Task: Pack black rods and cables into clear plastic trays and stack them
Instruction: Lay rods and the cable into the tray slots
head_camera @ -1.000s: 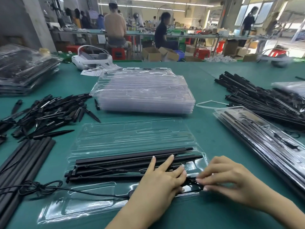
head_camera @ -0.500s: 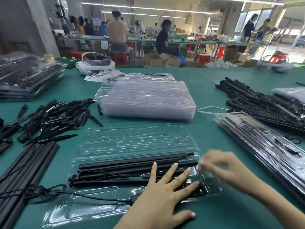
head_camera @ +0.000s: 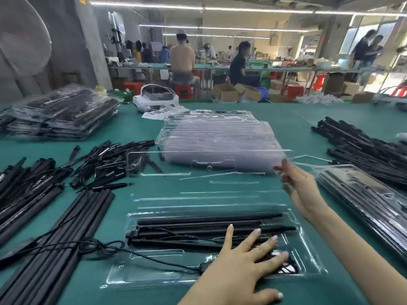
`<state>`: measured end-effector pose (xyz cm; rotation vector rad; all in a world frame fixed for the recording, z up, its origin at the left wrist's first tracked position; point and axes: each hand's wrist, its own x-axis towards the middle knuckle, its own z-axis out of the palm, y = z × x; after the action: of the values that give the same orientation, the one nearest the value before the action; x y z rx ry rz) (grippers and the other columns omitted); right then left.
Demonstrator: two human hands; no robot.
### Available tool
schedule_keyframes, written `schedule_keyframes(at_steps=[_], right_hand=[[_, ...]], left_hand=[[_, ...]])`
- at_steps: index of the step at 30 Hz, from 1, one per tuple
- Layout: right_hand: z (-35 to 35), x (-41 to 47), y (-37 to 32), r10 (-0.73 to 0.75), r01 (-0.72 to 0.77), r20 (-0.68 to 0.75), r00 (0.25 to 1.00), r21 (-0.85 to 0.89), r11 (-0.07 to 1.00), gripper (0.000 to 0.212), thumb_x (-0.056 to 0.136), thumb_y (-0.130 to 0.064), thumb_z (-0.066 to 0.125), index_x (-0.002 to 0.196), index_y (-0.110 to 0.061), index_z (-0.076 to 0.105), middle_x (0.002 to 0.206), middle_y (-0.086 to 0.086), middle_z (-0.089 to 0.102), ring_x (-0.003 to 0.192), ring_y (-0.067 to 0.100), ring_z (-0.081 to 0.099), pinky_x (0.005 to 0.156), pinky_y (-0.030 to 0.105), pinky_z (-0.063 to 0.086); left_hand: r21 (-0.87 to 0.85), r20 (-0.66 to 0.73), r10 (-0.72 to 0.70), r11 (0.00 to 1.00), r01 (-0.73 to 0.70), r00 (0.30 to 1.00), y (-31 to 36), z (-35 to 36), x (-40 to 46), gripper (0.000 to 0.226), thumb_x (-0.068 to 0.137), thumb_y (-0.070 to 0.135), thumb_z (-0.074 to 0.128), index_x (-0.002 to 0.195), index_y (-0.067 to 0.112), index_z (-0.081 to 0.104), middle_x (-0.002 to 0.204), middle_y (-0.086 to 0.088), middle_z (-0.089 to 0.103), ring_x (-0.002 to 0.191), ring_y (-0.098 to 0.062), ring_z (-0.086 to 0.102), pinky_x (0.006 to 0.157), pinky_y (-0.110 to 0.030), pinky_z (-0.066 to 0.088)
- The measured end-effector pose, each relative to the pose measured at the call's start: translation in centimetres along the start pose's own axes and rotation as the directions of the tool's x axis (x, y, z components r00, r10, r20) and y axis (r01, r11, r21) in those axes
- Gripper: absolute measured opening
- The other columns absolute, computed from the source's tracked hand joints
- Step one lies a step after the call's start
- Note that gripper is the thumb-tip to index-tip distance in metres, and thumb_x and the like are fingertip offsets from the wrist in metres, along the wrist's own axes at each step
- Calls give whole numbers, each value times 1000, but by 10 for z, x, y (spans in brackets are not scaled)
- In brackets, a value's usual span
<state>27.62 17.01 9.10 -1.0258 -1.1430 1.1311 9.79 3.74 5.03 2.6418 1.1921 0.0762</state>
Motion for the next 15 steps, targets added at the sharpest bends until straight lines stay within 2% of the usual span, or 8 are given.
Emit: schedule_keyframes(at_steps=[4, 6, 8, 9, 10, 12, 13, 15], right_hand=[[-16, -19, -11, -259, 230, 246, 934, 139, 963, 56, 59, -78, 64, 68, -24, 76, 79, -5, 74, 84, 11, 68, 82, 23, 51], [-25, -27, -20, -209, 202, 427, 880, 63, 977, 67, 61, -85, 55, 72, -23, 76, 77, 3, 74, 79, 17, 70, 76, 20, 53], [-36, -39, -35, -41, 151, 594, 804, -137, 979, 75, 61, -90, 47, 86, -26, 76, 82, 8, 74, 80, 21, 70, 73, 21, 53], [-38, -46, -42, 36, 202, 653, 756, -286, 937, 72, 65, -90, 43, 98, -32, 73, 86, 5, 74, 83, 19, 69, 73, 21, 53], [-39, -53, -45, 82, 341, 700, 710, -443, 829, 67, 71, -87, 39, 110, -41, 67, 93, -2, 72, 86, 12, 68, 73, 20, 52], [-32, -68, -39, 137, 652, 749, 648, -639, 408, 60, 74, -89, 29, 123, -60, 48, 103, -21, 61, 95, -2, 58, 75, 13, 48], [-23, -78, -34, 134, 718, 755, 642, -653, 240, 60, 73, -90, 25, 123, -64, 44, 102, -24, 55, 97, -6, 53, 77, 11, 44], [-7, -95, -24, 51, 749, 764, 643, -642, 166, 58, 77, -87, 27, 117, -56, 55, 98, -22, 51, 91, -5, 52, 78, 16, 45]], left_hand=[[-21, 10, 1, 1000, 0, 1000, 2, -3, -1, 64, 96, 57, 36, 149, 46, 1, 158, 16, -9, 144, -12, -19, 105, -57, -28], [-12, 13, -1, 1000, 1, 1000, 3, -6, -3, 63, 97, 55, 36, 149, 45, 3, 159, 15, -7, 145, -13, -17, 106, -57, -27], [-11, -8, 13, 1000, -13, 1000, 2, -6, -5, 63, 98, 53, 36, 150, 43, 3, 159, 14, -7, 145, -13, -18, 107, -56, -26], [1, -4, 21, 1000, -21, 1000, 2, -6, -5, 63, 98, 51, 36, 150, 41, 3, 159, 14, -7, 145, -12, -18, 107, -55, -26], [5, 3, 22, 1000, -22, 1000, 3, -9, -5, 62, 99, 50, 37, 151, 40, 5, 159, 15, -8, 144, -12, -19, 107, -55, -27], [-31, 32, 23, 999, -22, 999, 3, -11, -1, 62, 99, 44, 42, 151, 36, 10, 159, 15, -9, 144, -9, -19, 107, -54, -26], [-48, 30, 39, 998, -37, 999, 3, -15, -2, 63, 98, 40, 46, 152, 34, 14, 159, 13, -8, 144, -8, -18, 108, -54, -25], [-157, -24, 83, 984, -86, 996, -3, -20, -15, 64, 96, 30, 53, 151, 29, 21, 160, 12, -1, 144, -2, -12, 113, -51, -19]])
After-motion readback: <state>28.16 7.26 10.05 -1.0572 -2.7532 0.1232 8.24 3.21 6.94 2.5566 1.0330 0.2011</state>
